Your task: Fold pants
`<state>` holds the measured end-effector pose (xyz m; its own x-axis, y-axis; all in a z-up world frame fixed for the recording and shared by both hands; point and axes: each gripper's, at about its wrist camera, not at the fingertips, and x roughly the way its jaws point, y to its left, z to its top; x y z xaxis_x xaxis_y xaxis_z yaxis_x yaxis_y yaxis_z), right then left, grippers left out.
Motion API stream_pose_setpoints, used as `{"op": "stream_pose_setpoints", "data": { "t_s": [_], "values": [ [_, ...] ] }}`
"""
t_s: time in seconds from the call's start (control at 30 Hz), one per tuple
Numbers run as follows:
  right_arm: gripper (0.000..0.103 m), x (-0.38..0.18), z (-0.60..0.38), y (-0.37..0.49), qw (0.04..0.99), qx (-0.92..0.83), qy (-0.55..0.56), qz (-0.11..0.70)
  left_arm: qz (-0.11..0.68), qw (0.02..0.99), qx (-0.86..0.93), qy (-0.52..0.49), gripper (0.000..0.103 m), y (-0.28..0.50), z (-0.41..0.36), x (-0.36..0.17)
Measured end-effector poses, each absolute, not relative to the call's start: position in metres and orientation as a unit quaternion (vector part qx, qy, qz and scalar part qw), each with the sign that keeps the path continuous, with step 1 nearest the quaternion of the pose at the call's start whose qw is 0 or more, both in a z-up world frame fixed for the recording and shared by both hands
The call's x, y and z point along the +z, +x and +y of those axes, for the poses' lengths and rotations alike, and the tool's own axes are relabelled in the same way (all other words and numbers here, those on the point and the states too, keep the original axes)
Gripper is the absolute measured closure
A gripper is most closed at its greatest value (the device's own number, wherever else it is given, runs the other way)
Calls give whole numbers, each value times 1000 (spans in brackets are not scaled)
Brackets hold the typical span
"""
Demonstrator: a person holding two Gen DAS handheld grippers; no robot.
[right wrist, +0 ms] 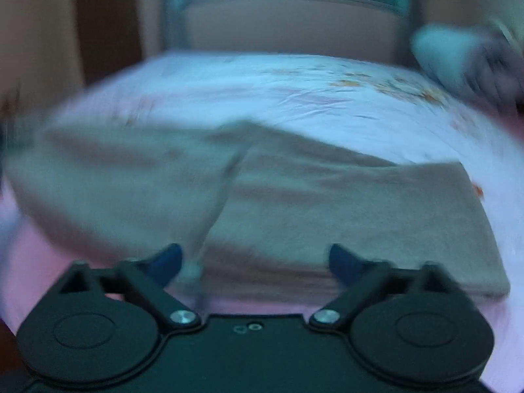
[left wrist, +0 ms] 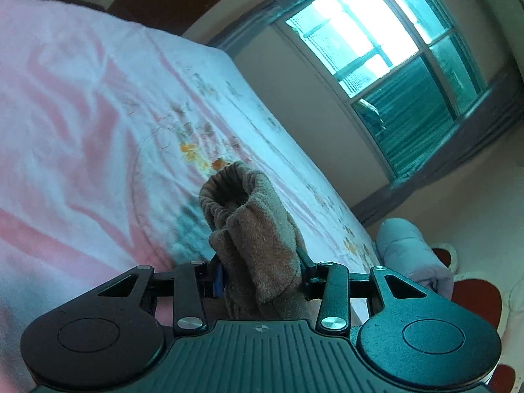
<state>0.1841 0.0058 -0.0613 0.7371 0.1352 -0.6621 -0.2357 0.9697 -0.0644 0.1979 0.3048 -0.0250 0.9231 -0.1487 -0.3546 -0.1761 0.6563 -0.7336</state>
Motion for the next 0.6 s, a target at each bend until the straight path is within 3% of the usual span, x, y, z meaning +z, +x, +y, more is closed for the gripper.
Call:
{"op": "stream_pose_setpoints", "data": {
  "t_s": [0.07, 0.17, 0.27, 0.6],
  "values": [
    [8, -79, 20, 182, 926, 85, -130, 344, 197, 895, 0, -399, 62, 195, 299, -15],
    [8, -83, 19, 178, 932, 76, -131, 329, 193, 905, -7, -378, 62, 195, 291, 0],
    [18, -63, 14, 171, 940, 77, -116, 311, 194, 912, -6, -361, 62, 193, 286, 12],
    [12, -84, 7, 185, 939, 54, -114, 320, 185, 933, -13, -308, 62, 181, 254, 49]
  ]
}}
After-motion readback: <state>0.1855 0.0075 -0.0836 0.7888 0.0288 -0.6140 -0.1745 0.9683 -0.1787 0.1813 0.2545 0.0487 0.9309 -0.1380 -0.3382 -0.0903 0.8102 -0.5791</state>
